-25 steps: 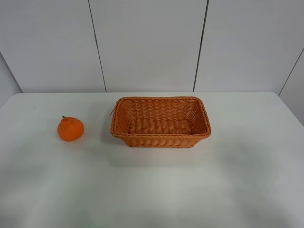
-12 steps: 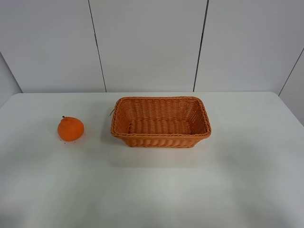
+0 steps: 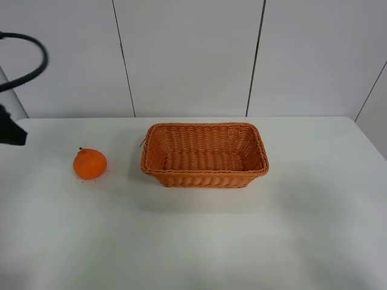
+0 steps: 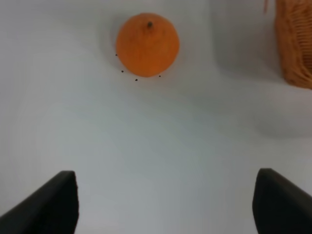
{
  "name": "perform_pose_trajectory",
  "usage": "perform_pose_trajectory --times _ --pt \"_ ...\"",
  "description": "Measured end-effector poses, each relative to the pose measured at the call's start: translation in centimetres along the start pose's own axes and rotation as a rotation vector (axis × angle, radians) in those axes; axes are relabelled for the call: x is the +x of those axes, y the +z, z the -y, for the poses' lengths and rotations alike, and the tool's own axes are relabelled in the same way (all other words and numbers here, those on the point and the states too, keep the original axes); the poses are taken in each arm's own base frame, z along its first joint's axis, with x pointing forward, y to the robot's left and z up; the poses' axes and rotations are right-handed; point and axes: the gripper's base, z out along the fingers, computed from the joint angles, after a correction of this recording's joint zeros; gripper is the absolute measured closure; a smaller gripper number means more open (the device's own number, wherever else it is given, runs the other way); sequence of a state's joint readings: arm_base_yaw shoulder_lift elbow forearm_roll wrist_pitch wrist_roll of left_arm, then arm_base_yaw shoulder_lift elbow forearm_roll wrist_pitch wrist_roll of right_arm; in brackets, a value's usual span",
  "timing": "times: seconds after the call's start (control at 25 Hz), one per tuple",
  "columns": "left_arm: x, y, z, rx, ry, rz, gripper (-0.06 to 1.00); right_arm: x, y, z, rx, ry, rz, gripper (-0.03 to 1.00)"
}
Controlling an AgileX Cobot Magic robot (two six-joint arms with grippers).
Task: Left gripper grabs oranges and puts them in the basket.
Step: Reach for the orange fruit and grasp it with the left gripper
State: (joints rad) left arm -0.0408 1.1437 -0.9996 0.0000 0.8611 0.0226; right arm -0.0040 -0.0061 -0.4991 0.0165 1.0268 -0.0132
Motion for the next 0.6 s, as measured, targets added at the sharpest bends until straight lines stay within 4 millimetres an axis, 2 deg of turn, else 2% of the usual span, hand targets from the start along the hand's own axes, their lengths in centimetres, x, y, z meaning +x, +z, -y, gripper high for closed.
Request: perform_pose_trajectory --times 0.2,0.36,0.48,0.6 --pt "-6.7 6.7 -0.2 0.003 0.008 -0.115 0.11 0.0 0.0 0.0 0.0 0.0 0.0 0.27" --pt "-10.7 11.7 -0.2 0.004 0.008 -0.165 0.11 0.0 0.0 0.0 0.0 0.0 0.0 0.27" --pt "-12.4 15.6 -0.3 0.006 0.008 -0.216 0.11 0.0 0.0 0.0 0.0 0.0 0.0 0.27" --pt "-13.3 18.6 -0.3 0.007 0.008 -0.247 0.11 0.0 0.0 0.0 0.0 0.0 0.0 0.27"
